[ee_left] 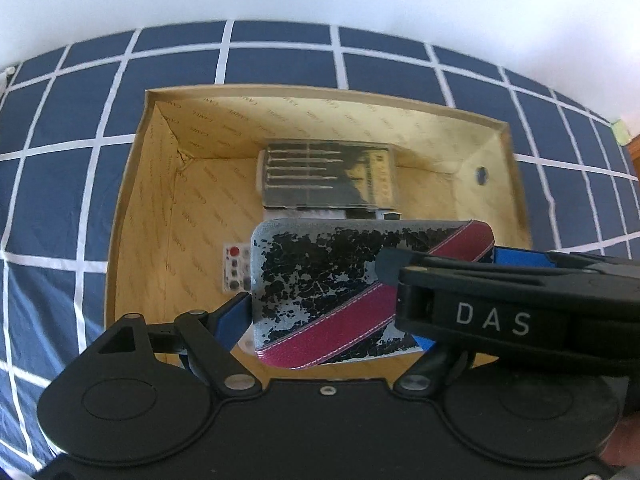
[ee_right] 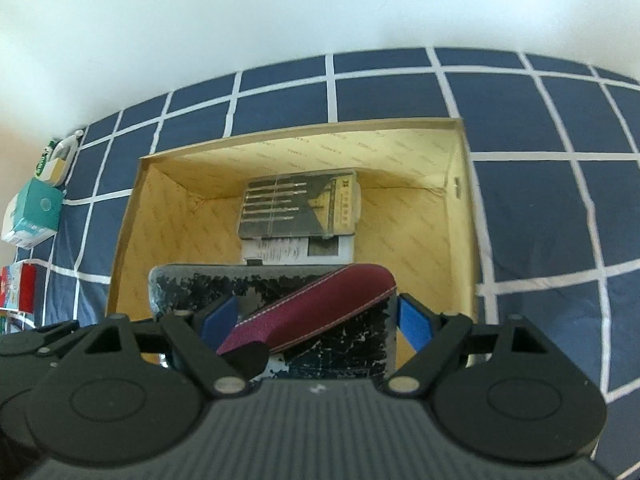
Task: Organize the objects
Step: 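Lift the red-striped case with the right gripper and carry it into the box, then lower the red-striped case beside the screwdriver case and open the right gripper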
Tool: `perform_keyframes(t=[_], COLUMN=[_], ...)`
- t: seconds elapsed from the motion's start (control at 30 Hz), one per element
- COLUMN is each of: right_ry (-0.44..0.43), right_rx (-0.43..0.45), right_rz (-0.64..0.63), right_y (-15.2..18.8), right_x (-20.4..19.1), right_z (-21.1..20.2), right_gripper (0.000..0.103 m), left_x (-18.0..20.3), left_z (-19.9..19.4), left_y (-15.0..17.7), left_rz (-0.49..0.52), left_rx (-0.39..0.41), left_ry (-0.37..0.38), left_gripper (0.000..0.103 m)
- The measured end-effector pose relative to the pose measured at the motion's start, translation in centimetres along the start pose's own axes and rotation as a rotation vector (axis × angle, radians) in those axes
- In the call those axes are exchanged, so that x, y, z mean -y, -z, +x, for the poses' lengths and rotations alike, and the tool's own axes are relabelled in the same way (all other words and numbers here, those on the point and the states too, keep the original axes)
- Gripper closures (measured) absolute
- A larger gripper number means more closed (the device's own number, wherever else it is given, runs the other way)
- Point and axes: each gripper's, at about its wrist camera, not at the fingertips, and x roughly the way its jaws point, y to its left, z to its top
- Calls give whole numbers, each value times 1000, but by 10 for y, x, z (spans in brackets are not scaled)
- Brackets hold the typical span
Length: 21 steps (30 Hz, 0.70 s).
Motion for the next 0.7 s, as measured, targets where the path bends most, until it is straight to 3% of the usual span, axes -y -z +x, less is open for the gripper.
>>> perform_keyframes(t=[0.4,0.7], right_ry=[21,47], right_rx=[-108,-136], right_rz=[61,50], right_y=[-27,-34], right_x=[7,6], right_z=[71,90], right_gripper=[18,18], left_x=[-22,-31], left_z=[60,74], left_y=[-28,-34], left_rz=[4,-21], left_rx=[-100,-116], left_ry=[21,47], left_gripper=[23,23])
